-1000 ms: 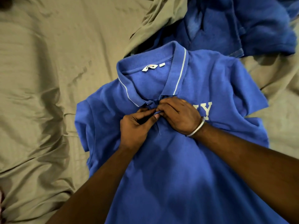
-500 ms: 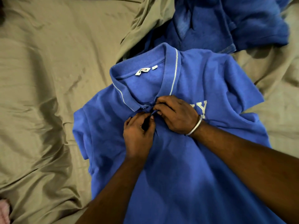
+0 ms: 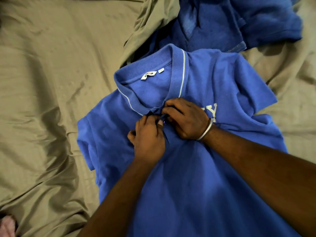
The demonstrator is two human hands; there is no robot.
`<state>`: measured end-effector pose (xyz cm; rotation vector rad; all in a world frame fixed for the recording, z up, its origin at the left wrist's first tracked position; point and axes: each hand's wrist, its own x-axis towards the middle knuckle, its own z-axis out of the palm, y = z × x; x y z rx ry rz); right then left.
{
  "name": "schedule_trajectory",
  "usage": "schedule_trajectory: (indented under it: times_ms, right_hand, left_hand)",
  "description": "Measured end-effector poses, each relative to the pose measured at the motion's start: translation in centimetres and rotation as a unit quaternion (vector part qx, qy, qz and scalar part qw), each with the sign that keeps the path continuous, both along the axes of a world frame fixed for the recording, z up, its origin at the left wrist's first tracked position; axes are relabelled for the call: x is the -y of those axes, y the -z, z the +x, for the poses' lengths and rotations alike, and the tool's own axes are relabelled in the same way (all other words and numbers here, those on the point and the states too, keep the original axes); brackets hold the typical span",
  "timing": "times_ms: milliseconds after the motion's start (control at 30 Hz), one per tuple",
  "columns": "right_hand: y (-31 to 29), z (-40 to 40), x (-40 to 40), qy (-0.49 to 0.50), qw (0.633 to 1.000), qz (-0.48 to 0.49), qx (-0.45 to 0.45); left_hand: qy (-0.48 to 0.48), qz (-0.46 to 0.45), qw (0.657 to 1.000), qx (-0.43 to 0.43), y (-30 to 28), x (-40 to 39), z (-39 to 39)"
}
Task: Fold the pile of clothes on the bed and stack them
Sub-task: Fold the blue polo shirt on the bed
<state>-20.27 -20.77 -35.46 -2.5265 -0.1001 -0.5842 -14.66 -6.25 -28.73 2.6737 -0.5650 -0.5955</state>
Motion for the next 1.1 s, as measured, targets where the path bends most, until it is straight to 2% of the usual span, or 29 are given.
schedule_trajectory:
  times_ms: [67, 167, 267, 433, 567, 733, 867, 933, 1100]
  right_hand:
    - [0.1, 0.0, -0.2, 0.013, 1.0, -0.003, 0.008]
    - [0.4, -0.2, -0.5, 0.063, 0.998, -0.016, 0.013]
    - [0.6, -0.4, -0.6, 0.087, 0.996, -0.033, 0.01]
    - [0.8, -0.3, -0.4, 0.1, 0.995, 0.012, 0.021]
    - [1.0, 0.0, -0.4, 0.113, 0.991, 0.055, 0.043]
    - [0.6, 0.0, -0.3, 0.115, 0.988, 0.095, 0.048]
    - [-0.4, 0.3, -0.3, 0.105, 0.99, 0.09, 0.04]
    - [-1.2, 0.3, -0.1, 0.107, 0.991, 0.072, 0.025]
    - [-4.0, 1.1, 1.9, 0.108, 0.991, -0.063, -0.042]
  left_hand:
    - [0.007, 0.012, 1.0, -0.02, -0.1, 0.1, 0.4]
    - [0.012, 0.01, 1.0, -0.007, -0.2, 0.3, 0.4]
    - [-0.031, -0.054, 0.998, 0.012, -0.2, -0.2, 0.1]
    - [-0.05, -0.164, 0.979, 0.109, 0.7, -1.0, 1.8]
    - [-0.06, -0.224, 0.963, 0.138, 1.8, 0.5, 3.3]
    - [-0.029, -0.185, 0.954, 0.234, 4.0, 0.9, 3.2]
    - [-0.029, -0.232, 0.932, 0.278, 5.1, 0.4, 3.0]
    - [-0.034, -0.25, 0.927, 0.278, 5.5, 0.4, 3.0]
    - [-0.045, -0.261, 0.921, 0.287, 6.7, 0.4, 3.1]
